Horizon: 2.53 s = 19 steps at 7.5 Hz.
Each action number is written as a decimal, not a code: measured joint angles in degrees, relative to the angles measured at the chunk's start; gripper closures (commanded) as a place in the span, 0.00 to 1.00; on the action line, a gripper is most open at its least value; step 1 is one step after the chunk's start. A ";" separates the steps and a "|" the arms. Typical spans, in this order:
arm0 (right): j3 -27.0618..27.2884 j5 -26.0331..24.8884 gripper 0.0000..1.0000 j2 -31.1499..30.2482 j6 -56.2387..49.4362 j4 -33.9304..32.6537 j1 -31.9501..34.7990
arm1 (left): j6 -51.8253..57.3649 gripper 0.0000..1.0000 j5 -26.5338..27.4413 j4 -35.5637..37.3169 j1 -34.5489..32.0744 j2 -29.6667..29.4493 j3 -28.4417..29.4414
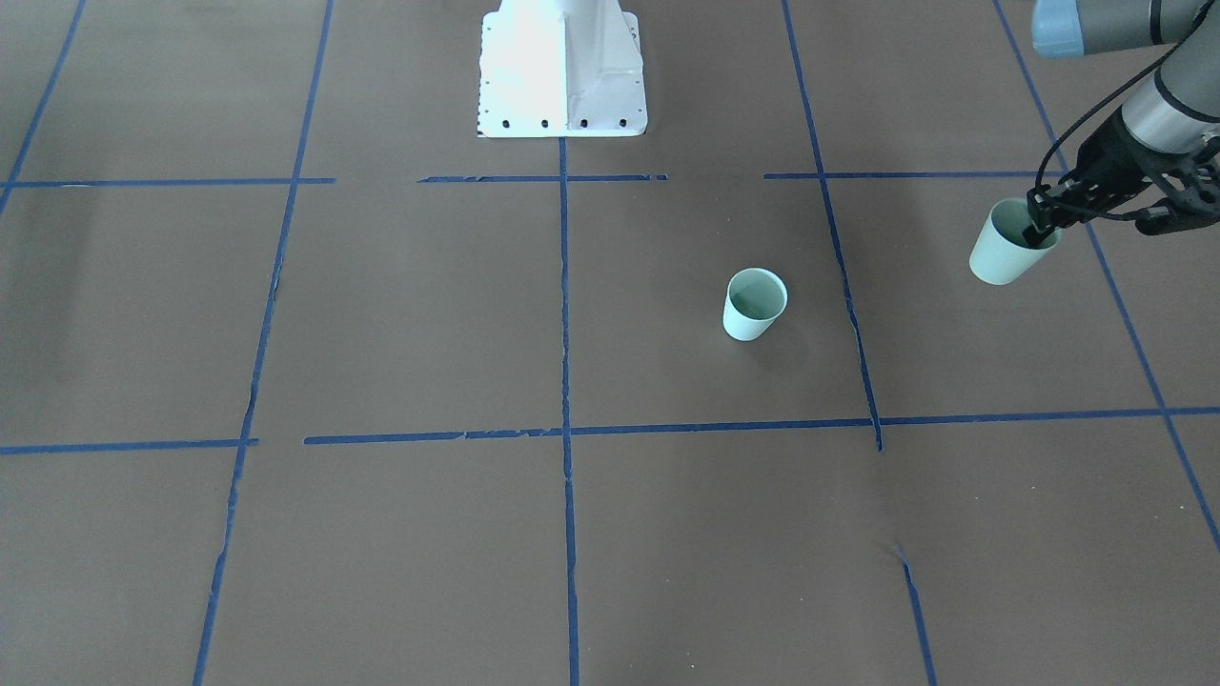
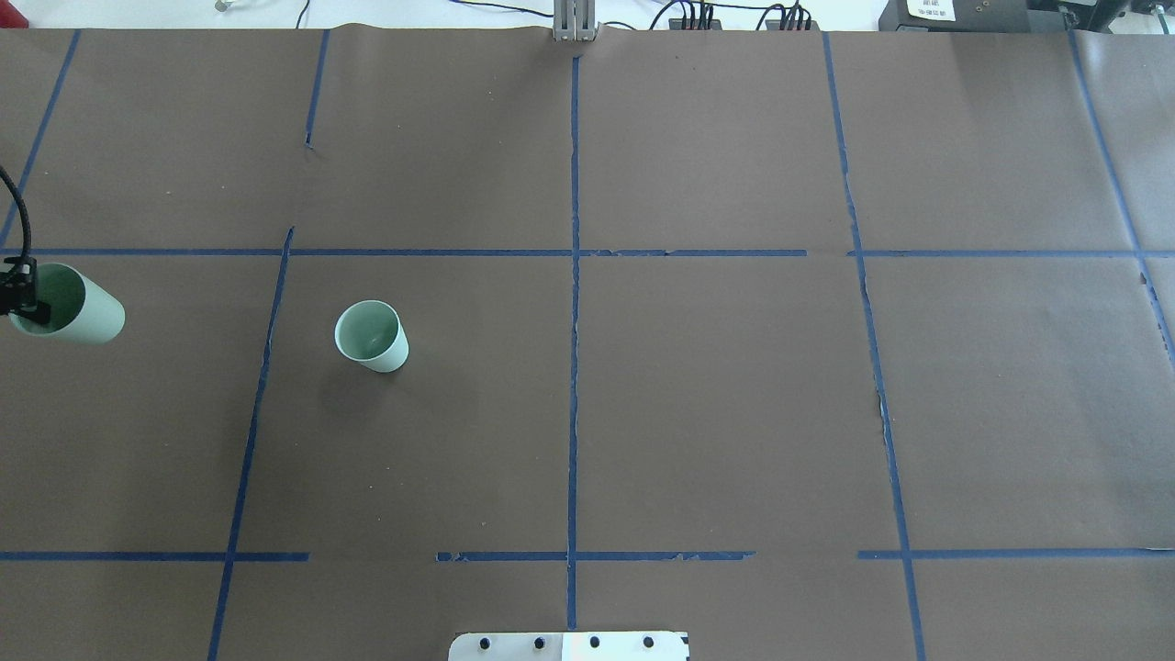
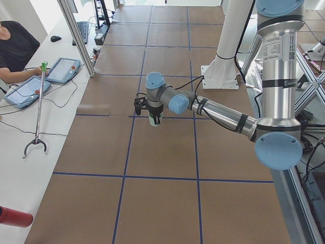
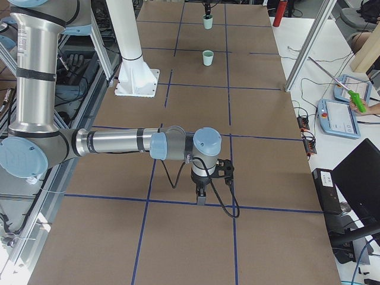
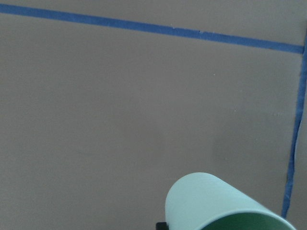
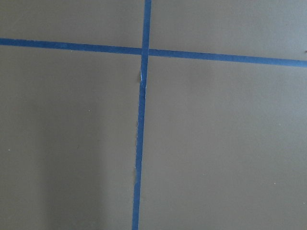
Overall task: Stack cups
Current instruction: 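Lift the held cup up off the table with the left gripper, then carry the held cup over the other green cup and lower it inside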
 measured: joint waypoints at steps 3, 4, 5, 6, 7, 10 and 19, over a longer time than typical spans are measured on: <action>-0.01 0.00 0.00 0.00 0.00 -0.04 0.00 | -4.55 1.00 -1.15 13.84 -0.37 -10.40 -3.09; 0.00 0.00 0.00 0.00 0.00 -0.05 0.00 | -8.58 1.00 -1.60 14.70 0.85 -13.27 -3.07; 0.03 0.00 0.00 0.00 0.00 -0.04 0.00 | -12.97 1.00 -1.86 14.96 3.09 -16.24 -2.47; 0.03 0.00 0.00 0.00 0.00 -0.06 0.00 | -17.13 1.00 -1.98 14.82 6.24 -18.93 -1.33; 0.00 0.00 0.00 0.00 0.00 -0.06 0.00 | -20.50 1.00 -1.96 14.23 9.27 -20.69 -0.30; -0.03 0.00 0.00 0.00 0.00 -0.06 0.00 | -26.68 1.00 -1.70 8.86 14.47 -23.19 4.49; -0.03 0.00 0.00 0.00 0.00 -0.05 0.00 | -27.49 1.00 -1.56 2.30 16.76 -24.58 11.78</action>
